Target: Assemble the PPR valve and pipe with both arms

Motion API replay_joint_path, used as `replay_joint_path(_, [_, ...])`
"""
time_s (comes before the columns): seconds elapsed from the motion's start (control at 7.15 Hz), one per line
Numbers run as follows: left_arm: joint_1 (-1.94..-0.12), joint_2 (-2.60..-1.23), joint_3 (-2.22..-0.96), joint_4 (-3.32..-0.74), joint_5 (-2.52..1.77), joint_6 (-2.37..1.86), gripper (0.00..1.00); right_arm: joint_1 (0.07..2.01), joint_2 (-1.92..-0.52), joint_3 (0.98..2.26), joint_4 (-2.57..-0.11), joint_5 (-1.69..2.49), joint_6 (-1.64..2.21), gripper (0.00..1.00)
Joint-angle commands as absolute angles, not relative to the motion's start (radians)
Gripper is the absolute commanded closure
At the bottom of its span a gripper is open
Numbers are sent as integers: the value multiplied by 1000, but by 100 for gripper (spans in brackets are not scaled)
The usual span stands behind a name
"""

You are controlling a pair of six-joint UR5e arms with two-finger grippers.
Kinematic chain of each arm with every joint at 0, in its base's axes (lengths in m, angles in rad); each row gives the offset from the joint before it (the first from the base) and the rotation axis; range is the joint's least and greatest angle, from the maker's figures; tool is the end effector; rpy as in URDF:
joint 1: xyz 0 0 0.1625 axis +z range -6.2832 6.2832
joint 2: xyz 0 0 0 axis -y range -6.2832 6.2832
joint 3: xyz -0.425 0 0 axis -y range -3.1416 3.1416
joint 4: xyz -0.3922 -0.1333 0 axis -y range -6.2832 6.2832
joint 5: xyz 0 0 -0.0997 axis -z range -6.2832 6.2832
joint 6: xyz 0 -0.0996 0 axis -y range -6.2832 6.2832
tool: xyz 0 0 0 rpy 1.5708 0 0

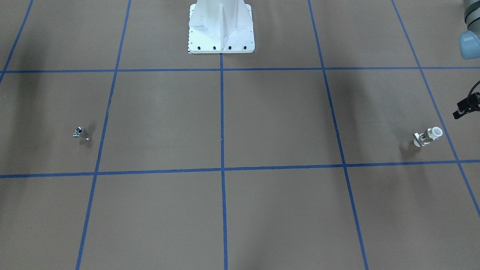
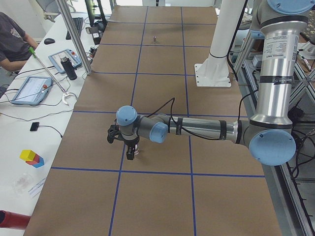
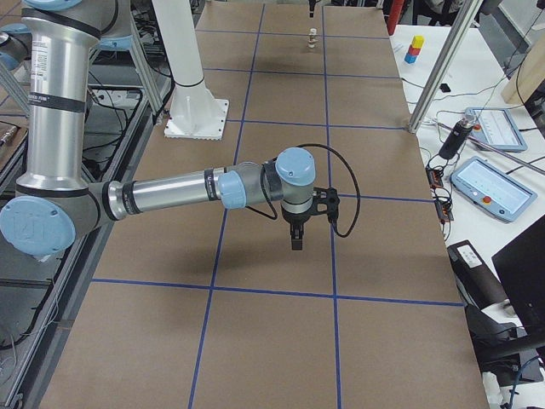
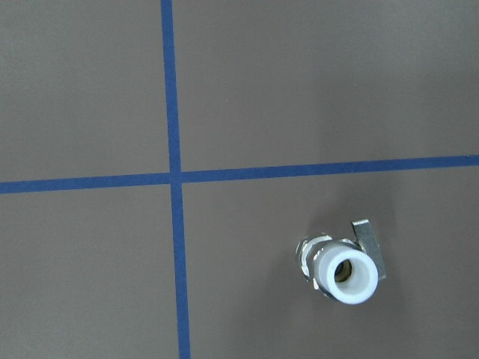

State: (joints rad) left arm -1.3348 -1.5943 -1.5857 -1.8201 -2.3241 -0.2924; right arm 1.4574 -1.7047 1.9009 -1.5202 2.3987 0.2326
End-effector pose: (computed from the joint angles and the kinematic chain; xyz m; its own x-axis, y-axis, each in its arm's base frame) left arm 0.0578 -0.5190 0.6137 0.7003 0.0753 -0.7099 -0.0233 0.9963 0.0826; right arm 0.0096 -0.4450 0.5482 0.6595 -0.0263 0.7513 -0.0435 0.9964 0.0731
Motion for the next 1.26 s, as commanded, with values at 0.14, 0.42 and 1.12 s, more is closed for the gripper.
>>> replay_joint_path(0.14, [-1229, -1611, -1577, -1845, -2267, -374, 0, 1457, -1704, 1898, -1522, 2401, 235, 0])
replay_joint_path(0.42, [-1194, -1632, -1569, -1844, -2255, -376, 1, 1457, -1704, 1885, -1520, 2401, 235, 0])
replay_joint_path(1.12, [-1189, -1678, -1502, -1847, -2255, -370, 18, 1454, -1704, 1885, -1520, 2399, 233, 0])
